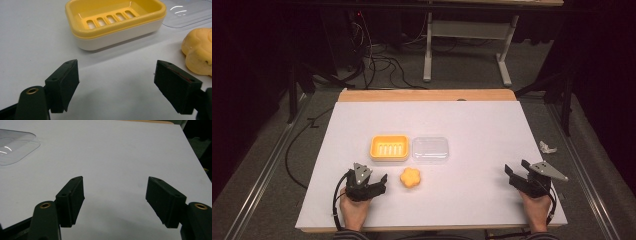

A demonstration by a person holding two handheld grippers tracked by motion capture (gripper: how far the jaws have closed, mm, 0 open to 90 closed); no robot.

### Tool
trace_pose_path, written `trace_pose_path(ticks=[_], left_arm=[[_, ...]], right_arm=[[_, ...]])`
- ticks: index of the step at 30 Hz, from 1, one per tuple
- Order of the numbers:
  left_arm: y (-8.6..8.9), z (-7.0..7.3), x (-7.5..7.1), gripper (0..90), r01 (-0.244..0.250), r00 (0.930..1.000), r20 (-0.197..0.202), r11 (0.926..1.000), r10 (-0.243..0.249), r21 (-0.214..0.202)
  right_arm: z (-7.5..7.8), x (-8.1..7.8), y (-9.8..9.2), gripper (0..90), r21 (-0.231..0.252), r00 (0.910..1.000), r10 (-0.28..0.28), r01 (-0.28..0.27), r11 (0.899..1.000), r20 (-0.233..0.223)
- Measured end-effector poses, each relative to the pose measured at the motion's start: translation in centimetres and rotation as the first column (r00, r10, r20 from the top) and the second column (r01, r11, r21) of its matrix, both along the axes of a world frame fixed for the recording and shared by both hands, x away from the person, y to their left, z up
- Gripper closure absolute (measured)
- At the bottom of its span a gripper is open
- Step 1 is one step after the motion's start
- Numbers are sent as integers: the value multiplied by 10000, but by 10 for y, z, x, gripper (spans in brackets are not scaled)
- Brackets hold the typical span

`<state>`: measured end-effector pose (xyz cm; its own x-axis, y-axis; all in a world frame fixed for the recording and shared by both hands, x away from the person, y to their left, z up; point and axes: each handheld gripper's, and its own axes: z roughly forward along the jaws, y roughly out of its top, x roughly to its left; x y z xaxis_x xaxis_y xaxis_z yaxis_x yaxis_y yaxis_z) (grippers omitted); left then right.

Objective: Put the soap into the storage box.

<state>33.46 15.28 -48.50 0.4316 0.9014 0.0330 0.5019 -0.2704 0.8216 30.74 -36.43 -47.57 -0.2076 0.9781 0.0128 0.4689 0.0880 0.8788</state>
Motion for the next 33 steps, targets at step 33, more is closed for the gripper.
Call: trace_pose_path(ticks=[33], left_arm=[[-5, 4, 3, 218, 127, 9999, -93, 9998, -125, 170]], right_arm=[[0, 2, 2, 303, -176, 9997, -98, 95, 9998, -212]])
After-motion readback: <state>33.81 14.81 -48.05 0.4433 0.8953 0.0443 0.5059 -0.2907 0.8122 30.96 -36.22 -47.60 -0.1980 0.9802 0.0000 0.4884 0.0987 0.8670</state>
